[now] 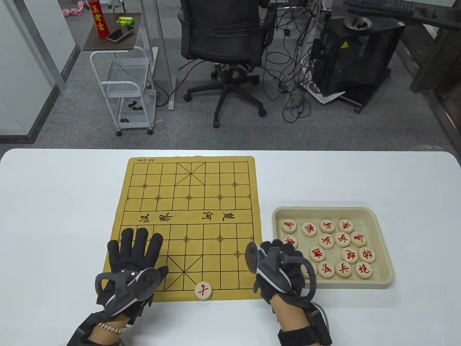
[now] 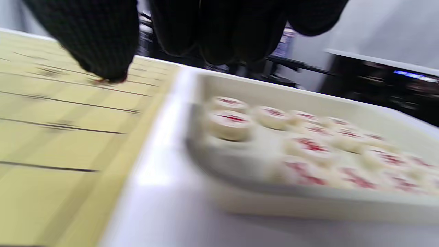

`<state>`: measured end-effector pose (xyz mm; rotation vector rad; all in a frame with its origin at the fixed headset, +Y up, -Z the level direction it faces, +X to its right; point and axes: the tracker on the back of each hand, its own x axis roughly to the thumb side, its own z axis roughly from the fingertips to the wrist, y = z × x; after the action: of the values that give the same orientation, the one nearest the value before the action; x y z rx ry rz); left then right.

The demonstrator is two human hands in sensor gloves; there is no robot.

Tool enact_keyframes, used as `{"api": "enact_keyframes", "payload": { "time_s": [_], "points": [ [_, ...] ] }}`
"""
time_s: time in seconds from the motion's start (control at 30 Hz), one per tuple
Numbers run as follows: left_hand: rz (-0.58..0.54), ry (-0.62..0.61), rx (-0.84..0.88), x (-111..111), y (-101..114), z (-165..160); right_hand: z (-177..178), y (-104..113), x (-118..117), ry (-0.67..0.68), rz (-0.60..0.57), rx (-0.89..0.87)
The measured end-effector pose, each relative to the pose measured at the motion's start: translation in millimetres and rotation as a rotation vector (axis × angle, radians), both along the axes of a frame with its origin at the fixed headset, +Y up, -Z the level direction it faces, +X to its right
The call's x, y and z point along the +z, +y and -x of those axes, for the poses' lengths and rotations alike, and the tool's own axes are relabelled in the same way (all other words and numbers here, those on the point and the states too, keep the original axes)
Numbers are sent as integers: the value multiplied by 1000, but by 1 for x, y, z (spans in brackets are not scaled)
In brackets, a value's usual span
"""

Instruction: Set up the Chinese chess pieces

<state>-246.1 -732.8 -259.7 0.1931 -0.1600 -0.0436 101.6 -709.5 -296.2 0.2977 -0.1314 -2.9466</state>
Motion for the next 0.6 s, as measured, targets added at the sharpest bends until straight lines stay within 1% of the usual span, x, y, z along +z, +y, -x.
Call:
{"api": "enact_keyframes", "payload": {
  "time_s": [0.07, 0.13, 0.23, 0.37, 0.43, 0.6],
  "points": [
    [2, 0, -1, 0, 0, 0, -18, -4, -5, -73, 38, 37],
    [4, 0, -2, 0, 0, 0, -38, -15, -11, -132, 120, 49],
    [10, -2, -2, 0, 0, 0, -52, -31, -17, -185, 224, 34],
    [18, 1, -5, 0, -1, 0, -59, -43, -22, -213, 257, 25],
    [19, 0, -4, -1, -1, 0, -60, -44, -24, -224, 243, 30],
    [26, 0, -7, -1, -1, 0, -58, -46, -27, -266, 266, 61]
  ]
}}
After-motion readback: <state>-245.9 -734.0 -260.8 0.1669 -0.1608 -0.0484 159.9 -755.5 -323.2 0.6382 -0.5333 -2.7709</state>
